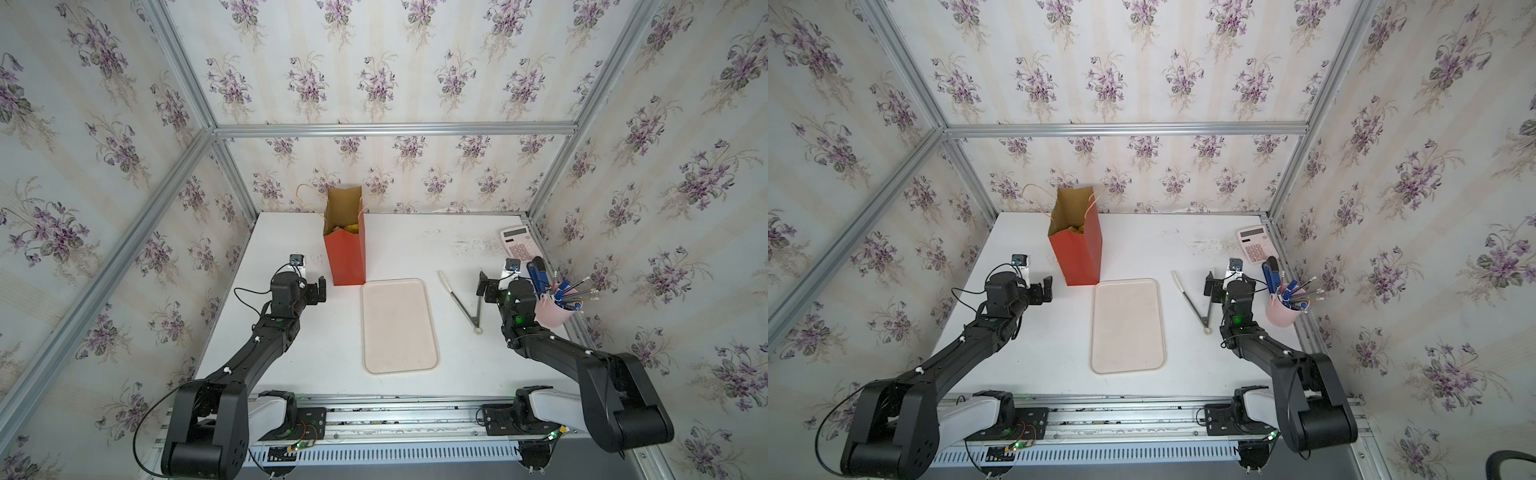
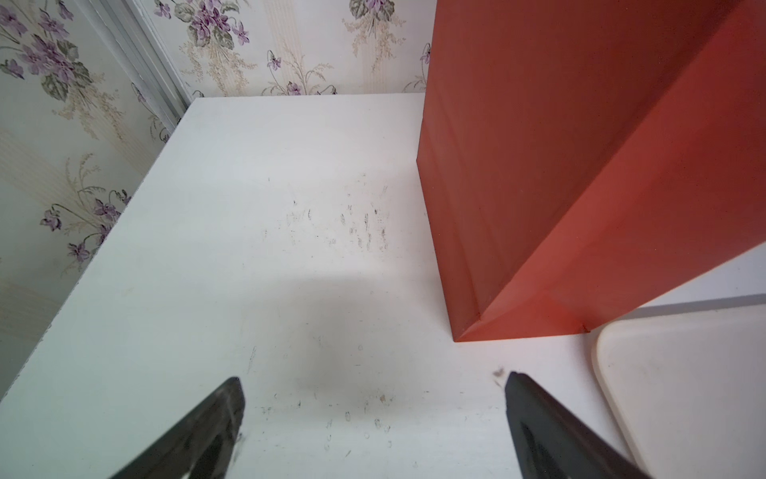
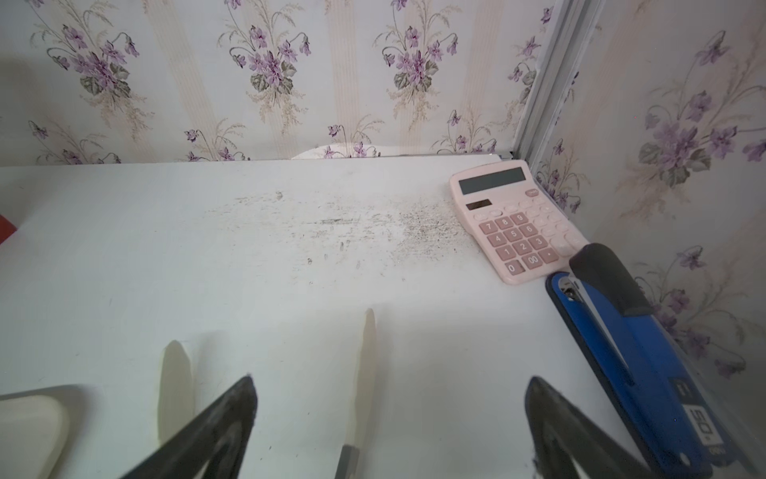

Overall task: Pack bread into a paper bag
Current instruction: Reset both arms

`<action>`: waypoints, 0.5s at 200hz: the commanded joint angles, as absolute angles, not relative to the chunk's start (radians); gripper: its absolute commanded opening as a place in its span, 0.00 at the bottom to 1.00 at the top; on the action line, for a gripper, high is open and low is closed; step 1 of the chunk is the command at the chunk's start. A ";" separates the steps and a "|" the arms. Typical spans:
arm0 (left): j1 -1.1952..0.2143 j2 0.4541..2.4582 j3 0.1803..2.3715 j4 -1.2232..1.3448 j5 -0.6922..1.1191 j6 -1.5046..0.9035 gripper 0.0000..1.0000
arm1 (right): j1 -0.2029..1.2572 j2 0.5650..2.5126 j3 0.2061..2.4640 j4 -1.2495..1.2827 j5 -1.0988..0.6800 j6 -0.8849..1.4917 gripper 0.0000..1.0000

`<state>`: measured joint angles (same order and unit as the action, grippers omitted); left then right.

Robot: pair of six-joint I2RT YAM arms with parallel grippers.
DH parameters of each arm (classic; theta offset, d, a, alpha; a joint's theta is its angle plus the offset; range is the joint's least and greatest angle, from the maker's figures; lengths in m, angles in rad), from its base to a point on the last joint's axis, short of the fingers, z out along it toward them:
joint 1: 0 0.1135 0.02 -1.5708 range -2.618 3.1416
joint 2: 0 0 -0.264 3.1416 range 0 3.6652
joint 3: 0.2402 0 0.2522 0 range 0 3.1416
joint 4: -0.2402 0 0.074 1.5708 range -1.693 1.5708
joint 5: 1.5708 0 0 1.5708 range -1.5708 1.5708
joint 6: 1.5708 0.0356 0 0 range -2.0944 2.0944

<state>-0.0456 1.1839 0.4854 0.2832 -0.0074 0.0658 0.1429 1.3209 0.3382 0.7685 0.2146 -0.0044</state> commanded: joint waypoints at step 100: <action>0.038 1.357 0.505 0.479 0.104 0.057 1.00 | 0.110 1.536 0.140 1.441 0.166 -0.034 1.00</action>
<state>0.0360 1.3567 0.4988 0.4282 0.0578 0.0620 0.1104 1.5429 0.1444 1.3056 0.1711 -0.0338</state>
